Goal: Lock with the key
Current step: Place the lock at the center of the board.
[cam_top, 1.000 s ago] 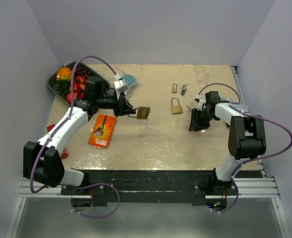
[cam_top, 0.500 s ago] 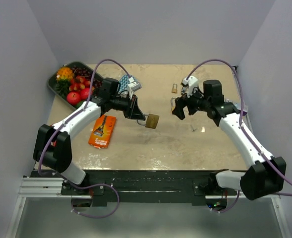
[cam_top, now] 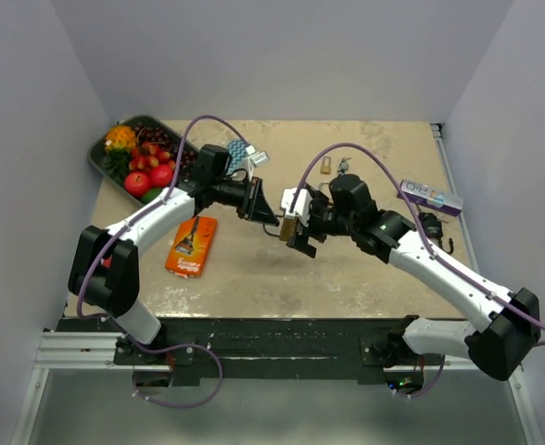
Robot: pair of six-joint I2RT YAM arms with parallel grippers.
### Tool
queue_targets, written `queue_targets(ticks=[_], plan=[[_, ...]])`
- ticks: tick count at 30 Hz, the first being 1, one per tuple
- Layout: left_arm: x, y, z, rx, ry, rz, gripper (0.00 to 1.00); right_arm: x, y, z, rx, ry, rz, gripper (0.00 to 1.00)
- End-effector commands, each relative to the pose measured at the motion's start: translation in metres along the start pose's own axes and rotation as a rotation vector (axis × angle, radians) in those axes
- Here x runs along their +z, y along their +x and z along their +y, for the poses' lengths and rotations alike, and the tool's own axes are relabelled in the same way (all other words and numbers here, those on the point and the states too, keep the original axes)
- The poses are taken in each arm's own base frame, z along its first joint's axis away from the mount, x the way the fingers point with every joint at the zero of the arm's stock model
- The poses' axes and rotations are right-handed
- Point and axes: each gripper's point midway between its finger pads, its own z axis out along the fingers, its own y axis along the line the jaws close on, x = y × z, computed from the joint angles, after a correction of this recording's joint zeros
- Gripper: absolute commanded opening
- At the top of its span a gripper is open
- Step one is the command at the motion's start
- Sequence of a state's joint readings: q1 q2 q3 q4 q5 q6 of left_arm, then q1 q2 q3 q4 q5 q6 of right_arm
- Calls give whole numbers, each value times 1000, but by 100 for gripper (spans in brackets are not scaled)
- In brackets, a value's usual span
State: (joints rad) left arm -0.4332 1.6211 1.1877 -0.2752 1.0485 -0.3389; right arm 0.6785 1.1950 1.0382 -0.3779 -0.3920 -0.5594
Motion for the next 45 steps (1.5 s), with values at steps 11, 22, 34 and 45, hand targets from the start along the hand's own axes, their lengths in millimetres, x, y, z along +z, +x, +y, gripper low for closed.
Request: queue_targets(ticks=[11, 22, 34, 45], plan=[[-10, -17, -50, 97, 141, -32, 0, 33, 14, -5, -206, 77, 93, 99], [-9, -19, -51, 103, 145, -34, 0, 33, 14, -14, -219, 135, 112, 34], [-81, -65, 7, 162, -197, -284, 99, 10, 69, -23, 362, 239, 240, 0], [-105, -76, 24, 192, -357, -376, 99, -5, 165, -35, 994, 606, 386, 0]])
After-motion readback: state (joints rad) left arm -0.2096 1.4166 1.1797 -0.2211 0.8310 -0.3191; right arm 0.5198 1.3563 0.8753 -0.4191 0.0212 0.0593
